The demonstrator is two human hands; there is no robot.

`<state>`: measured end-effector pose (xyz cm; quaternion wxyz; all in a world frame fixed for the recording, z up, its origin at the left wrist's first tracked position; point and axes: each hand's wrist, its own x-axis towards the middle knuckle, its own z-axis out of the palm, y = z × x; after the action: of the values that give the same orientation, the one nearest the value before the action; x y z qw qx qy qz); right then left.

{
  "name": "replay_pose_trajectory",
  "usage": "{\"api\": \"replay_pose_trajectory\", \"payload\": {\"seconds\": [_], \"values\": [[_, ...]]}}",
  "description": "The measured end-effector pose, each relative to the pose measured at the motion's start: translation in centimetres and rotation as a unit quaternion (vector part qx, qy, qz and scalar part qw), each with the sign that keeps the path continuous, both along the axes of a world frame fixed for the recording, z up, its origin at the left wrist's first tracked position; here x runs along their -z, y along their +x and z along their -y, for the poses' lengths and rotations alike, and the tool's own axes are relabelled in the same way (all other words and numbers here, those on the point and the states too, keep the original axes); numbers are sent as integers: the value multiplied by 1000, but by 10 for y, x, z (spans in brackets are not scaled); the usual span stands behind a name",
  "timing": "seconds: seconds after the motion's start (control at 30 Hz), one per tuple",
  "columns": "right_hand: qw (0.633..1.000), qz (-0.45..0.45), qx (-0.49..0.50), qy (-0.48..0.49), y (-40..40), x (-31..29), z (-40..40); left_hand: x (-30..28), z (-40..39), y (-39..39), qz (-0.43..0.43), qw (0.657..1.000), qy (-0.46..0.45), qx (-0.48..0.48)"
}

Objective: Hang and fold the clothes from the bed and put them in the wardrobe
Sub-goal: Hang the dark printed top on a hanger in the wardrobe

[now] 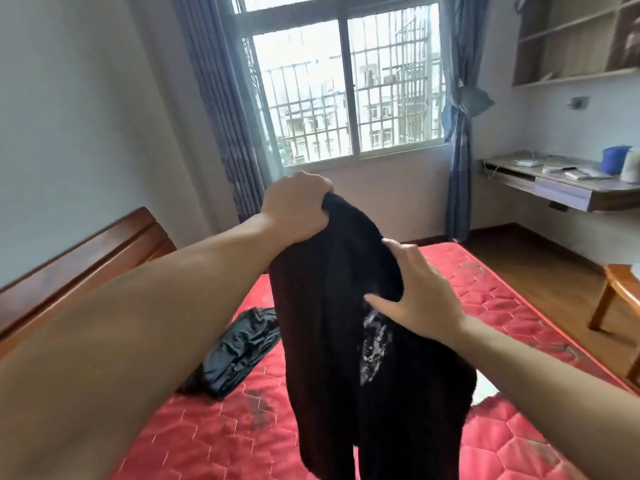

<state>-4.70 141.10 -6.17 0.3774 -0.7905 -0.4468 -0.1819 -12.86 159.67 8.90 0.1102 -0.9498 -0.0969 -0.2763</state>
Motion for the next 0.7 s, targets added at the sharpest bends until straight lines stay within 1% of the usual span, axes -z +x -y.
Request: {"api": "replay_pose_trajectory", "payload": {"seconds": [0.1,0.13,0.17,0.23,0.3,0.37,0.43,0.53,0.63,0.7], "values": [[992,-121,2,27,3,28,-8,-3,7,4,-17,999,38,13],[990,-142,12,20,9,33,-8,-4,4,3,-21,998,51,15],[987,-157,18,-3,17,36,-8,-4,-2,-1,-25,998,62,16],[980,-190,0,-61,29,37,-4,-5,-21,-10,-28,996,78,10],[975,-188,-1,-119,42,33,-4,-3,-45,-23,-24,995,93,-1],[981,-145,34,-127,50,16,-11,1,-69,-37,-33,995,89,-19],[989,-86,71,-93,55,-11,-27,8,-94,-51,-48,996,55,-52],[994,3,110,-15,52,-58,-52,22,-129,-67,-86,990,-5,-115],[991,92,95,28,44,-93,-72,37,-159,-73,-95,981,-74,-152],[990,122,72,22,37,-98,-81,56,-178,-72,-74,980,-100,-153]]}}
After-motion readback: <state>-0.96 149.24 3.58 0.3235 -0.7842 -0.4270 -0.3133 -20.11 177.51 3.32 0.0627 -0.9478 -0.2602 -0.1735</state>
